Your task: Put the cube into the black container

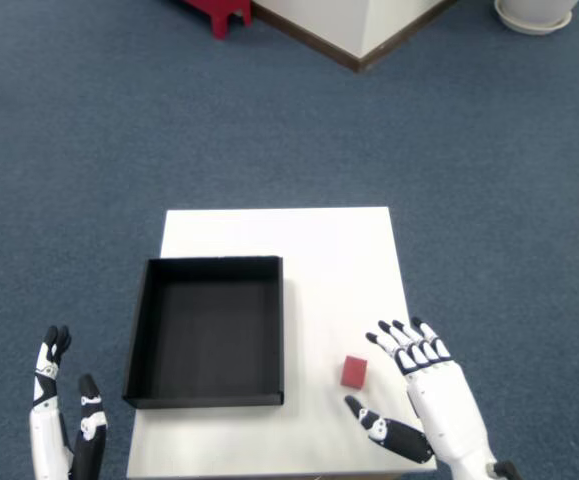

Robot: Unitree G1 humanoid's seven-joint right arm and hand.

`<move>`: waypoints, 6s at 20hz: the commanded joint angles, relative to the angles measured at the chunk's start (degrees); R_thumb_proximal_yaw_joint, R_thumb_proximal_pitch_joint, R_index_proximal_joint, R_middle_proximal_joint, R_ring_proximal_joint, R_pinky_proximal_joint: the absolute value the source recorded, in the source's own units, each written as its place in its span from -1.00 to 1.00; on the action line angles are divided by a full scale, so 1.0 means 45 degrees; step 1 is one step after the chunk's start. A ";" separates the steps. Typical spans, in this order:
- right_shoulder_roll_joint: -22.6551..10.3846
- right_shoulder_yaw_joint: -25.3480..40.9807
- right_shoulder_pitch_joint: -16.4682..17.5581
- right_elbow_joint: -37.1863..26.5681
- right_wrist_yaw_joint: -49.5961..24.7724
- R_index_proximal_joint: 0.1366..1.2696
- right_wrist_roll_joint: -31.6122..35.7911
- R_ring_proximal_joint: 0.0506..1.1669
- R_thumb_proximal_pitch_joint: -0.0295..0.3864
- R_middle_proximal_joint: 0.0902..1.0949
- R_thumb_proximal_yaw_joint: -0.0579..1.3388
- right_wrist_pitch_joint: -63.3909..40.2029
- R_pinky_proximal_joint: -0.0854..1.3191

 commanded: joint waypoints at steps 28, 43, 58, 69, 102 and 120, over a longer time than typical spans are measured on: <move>0.0387 -0.0730 -0.0187 0.1064 0.2307 -0.62 0.1285 -0.62 -0.79 -0.73 -0.37 0.1450 -0.74; 0.0592 -0.0818 -0.1096 -0.0164 0.2779 -0.64 0.1348 -0.68 -0.75 -0.78 -0.33 0.1538 -0.82; -0.0029 -0.0792 -0.0492 -0.2572 0.3881 -0.62 0.1259 -0.71 -0.70 -0.81 -0.32 0.2847 -0.85; -0.0434 -0.0892 -0.0178 -0.2735 0.4623 -0.58 0.1474 -0.69 -0.70 -0.80 -0.31 0.3349 -0.84; 0.0918 -0.0748 -0.1117 0.0946 0.4825 -0.53 0.1455 -0.65 -0.70 -0.78 -0.30 0.2826 -0.76; 0.1703 -0.0807 -0.1651 0.2925 0.5678 -0.56 0.1563 -0.65 -0.62 -0.78 -0.33 0.2872 -0.74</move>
